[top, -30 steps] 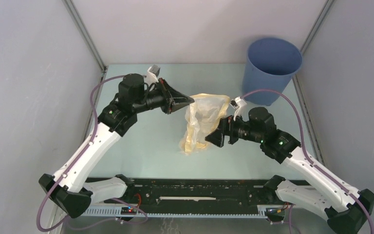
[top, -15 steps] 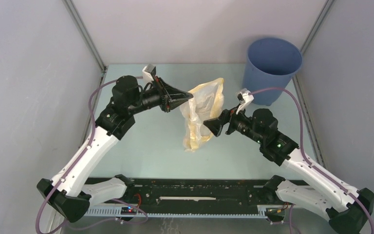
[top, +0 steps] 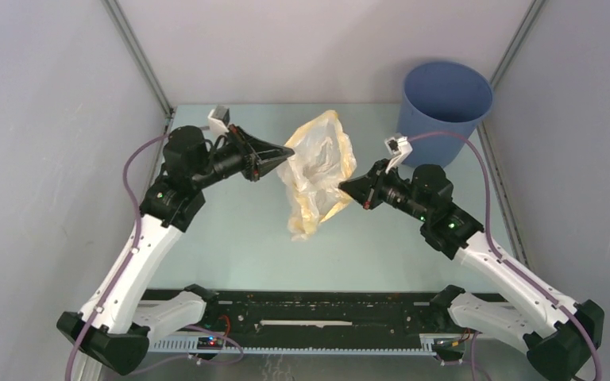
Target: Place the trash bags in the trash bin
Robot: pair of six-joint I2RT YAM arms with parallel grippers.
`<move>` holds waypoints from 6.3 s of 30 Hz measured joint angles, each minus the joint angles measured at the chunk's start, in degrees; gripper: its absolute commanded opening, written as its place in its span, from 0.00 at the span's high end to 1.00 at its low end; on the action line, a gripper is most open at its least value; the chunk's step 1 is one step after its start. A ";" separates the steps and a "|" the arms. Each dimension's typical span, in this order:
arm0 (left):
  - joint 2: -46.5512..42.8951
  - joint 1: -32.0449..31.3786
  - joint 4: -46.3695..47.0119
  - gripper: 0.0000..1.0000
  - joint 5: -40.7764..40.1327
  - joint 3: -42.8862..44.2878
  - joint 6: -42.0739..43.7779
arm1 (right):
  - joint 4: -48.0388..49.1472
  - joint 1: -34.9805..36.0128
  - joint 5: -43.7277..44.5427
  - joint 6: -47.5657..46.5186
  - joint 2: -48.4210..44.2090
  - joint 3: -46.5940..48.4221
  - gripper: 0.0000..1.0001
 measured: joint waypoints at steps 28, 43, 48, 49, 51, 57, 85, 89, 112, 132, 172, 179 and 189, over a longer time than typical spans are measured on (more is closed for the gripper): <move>-0.66 -11.87 -24.87 0.00 -21.11 -1.38 25.00 | -26.84 -6.58 -8.72 13.68 1.36 11.96 1.00; -1.36 -6.80 -7.80 0.40 -9.46 -16.20 20.31 | -30.32 -9.92 -14.32 13.77 -0.31 11.96 1.00; -0.07 -6.49 -6.27 0.88 -7.41 -16.72 20.04 | -31.32 -11.21 -15.74 13.81 -0.31 11.96 0.93; -0.07 -6.40 -6.16 0.94 -7.34 -16.68 20.26 | -31.89 -11.47 -15.65 13.62 -0.31 11.98 0.80; -0.07 -6.32 -6.21 1.00 -7.19 -16.59 20.33 | -33.64 -12.07 -14.80 13.14 -0.22 12.07 0.59; -0.09 -6.16 -5.20 1.00 -4.83 -16.57 16.28 | -36.11 -8.83 -7.72 10.99 2.08 12.20 0.31; -5.53 -4.22 6.38 1.00 -5.01 -20.15 -2.27 | -15.89 -1.36 -7.19 13.79 -9.68 -12.41 0.17; -5.53 -3.96 6.93 1.00 -4.31 -20.15 -2.99 | -12.87 -5.81 -8.24 15.69 -10.69 -15.76 0.16; -6.16 -1.68 8.11 1.00 -2.99 -20.94 -4.31 | 21.11 -7.54 -16.68 31.28 0.74 -22.51 0.43; -8.87 5.05 -20.63 1.00 -14.91 -22.49 18.14 | 5.11 -9.09 -17.49 29.40 -1.77 -22.32 1.00; -4.44 6.29 -33.62 1.00 -24.39 6.19 35.28 | -45.18 -6.51 -5.95 1.33 24.33 40.48 1.00; 12.41 6.36 -28.00 0.99 -25.31 53.55 39.95 | -48.26 -10.01 -3.23 -3.74 35.08 91.43 1.00; -21.62 7.02 -8.61 1.00 -28.15 -28.70 32.04 | -23.39 -5.11 -5.73 2.23 2.19 8.76 1.00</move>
